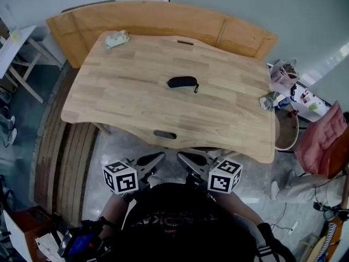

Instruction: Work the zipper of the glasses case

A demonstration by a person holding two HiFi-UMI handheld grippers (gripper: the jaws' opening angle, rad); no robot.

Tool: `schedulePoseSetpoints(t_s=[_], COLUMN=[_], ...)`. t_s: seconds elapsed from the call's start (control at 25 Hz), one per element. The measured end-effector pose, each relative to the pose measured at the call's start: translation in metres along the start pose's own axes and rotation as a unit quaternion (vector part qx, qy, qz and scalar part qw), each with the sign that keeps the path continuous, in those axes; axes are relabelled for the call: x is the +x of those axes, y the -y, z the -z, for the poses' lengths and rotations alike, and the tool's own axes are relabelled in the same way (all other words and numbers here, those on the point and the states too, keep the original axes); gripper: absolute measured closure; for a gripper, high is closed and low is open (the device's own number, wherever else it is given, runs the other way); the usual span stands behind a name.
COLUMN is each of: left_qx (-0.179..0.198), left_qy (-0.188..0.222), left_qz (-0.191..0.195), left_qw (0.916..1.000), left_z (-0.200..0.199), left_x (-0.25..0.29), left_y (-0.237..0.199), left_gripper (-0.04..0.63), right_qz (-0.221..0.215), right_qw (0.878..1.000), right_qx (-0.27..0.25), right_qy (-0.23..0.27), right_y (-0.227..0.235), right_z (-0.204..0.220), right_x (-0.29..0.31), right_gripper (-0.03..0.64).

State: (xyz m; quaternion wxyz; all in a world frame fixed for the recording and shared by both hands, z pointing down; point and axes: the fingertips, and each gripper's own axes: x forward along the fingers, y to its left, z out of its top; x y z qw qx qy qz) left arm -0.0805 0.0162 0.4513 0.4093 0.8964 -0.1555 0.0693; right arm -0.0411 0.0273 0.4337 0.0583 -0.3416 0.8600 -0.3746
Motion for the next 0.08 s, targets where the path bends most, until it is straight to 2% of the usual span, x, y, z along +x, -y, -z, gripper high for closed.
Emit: schedulePoseSetpoints(t_s=[0.08], left_qx=[0.000], left_qy=[0.000], left_qz=[0.000], left_qw=[1.0000], left_z=[-0.0004], left_x=[-0.0013], left_y=[-0.0012], left_gripper=[0.584], right_qz=[0.000], right_qw=[1.000], right_qx=[0.000], right_qy=[0.000], right_y=[-0.0003], right_z=[0.0003], right_x=[0.0015], right_gripper=[0.603])
